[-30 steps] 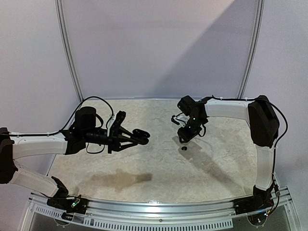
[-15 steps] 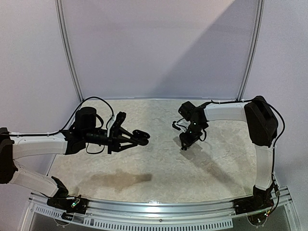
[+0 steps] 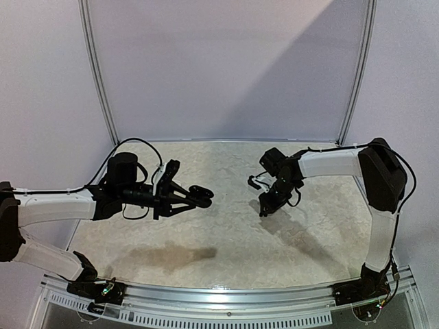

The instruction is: Insert the wireless bluetooth earbuds into the charging case

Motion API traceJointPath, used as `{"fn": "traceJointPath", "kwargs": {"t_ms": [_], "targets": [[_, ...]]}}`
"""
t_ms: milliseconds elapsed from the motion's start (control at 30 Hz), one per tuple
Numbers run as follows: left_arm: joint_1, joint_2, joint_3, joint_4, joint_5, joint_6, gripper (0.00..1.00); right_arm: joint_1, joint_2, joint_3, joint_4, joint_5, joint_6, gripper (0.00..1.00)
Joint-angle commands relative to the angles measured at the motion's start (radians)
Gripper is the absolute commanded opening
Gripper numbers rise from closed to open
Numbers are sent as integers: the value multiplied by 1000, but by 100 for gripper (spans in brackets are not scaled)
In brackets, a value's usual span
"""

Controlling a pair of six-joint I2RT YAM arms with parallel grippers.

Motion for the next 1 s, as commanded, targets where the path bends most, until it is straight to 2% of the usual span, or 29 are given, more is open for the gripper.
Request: {"fn": "traceJointPath", "kwargs": {"t_ms": [0, 133, 367, 567, 767, 967], "targets": [[-12, -2, 10, -19, 7, 21, 0, 20, -5, -43, -73, -45, 0, 17], [-12, -5, 12, -23, 5, 25, 0, 26, -9, -44, -73, -55, 0, 15], [-12, -7, 9, -25, 5, 25, 0, 28, -37, -31, -72, -60, 36, 0], [-12, -10, 2, 17, 26, 9, 0, 28, -125, 9, -74, -61, 47, 0], [-12, -10, -26, 144, 104, -4, 0, 57, -258, 72, -58, -32, 40, 0], [-12, -3, -22, 165, 163, 88, 0, 152, -373, 155, 28, 17, 37, 0]]}}
